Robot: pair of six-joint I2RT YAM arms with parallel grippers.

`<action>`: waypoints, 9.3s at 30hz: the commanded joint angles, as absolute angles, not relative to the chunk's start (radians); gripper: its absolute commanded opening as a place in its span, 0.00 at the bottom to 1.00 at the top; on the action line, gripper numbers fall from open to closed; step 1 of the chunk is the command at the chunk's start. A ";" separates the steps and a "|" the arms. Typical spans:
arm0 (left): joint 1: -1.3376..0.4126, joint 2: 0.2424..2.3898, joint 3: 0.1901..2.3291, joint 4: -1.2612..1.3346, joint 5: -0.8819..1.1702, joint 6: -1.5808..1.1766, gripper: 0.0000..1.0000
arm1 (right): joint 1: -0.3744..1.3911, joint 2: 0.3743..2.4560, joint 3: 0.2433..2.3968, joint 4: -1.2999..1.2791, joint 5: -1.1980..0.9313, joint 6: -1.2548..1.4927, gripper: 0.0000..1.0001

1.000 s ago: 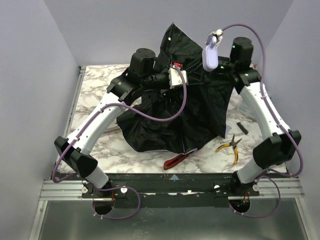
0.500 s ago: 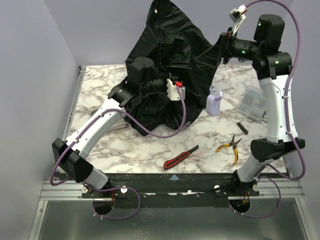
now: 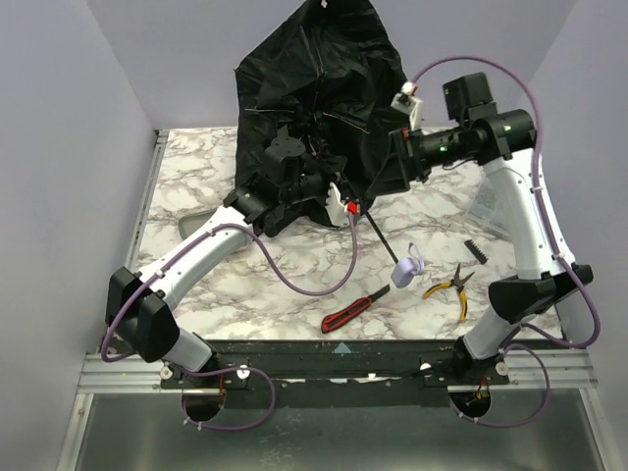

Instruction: Open the umbrella

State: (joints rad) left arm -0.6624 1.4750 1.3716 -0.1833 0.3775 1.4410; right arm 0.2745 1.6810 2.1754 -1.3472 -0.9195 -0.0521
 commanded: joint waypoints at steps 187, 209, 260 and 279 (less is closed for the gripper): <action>-0.458 1.433 1.185 0.607 0.677 1.439 0.52 | 0.437 1.428 1.150 0.457 -1.473 1.136 0.00; -0.413 1.579 1.859 -0.034 1.139 0.363 0.00 | -0.026 1.437 1.624 0.178 -1.125 0.534 0.91; -0.349 1.636 1.919 -0.098 0.457 0.241 0.70 | 0.229 1.560 1.758 0.107 -0.179 0.420 0.00; -0.577 1.891 2.118 -0.265 0.449 0.522 0.53 | 0.255 1.559 1.713 0.271 -0.095 0.766 0.00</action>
